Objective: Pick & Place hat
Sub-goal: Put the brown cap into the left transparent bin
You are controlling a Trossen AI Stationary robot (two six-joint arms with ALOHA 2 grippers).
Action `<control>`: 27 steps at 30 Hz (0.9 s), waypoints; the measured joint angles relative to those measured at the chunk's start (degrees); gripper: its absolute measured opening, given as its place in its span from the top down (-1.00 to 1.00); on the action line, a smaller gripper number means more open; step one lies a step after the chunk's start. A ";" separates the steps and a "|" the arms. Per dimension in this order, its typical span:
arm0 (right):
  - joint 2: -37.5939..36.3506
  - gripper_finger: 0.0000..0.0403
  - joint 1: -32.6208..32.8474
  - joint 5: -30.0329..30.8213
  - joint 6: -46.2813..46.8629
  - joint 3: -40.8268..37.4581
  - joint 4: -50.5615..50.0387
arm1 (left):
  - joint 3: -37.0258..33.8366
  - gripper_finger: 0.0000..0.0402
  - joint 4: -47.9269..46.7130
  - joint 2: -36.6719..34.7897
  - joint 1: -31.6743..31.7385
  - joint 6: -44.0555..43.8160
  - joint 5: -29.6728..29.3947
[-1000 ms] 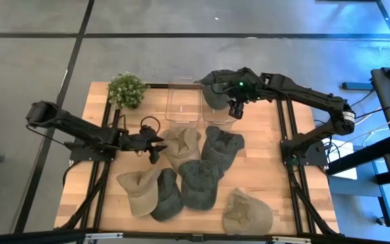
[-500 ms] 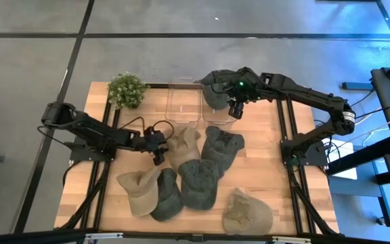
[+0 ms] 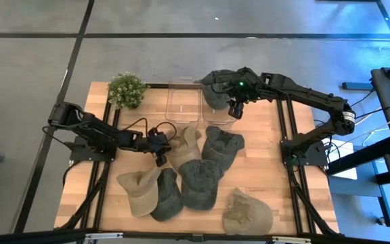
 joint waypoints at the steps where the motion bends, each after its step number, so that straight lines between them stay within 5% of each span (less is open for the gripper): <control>1: 0.00 0.04 0.00 0.00 -0.01 0.00 0.00 | -0.01 0.78 0.16 -0.01 -0.02 -0.29 0.36; 9: 0.00 0.04 0.00 0.01 -0.11 0.01 -0.02 | 2.73 0.97 -3.16 -4.23 -0.06 2.82 4.03; 15: 0.00 0.04 0.00 0.04 -0.17 0.01 -0.02 | 10.62 0.97 -17.68 -8.79 -0.06 7.57 0.98; 27: 0.00 0.04 0.02 0.09 -0.26 0.00 -0.81 | 24.24 0.98 -29.66 -14.64 -0.06 18.03 -2.70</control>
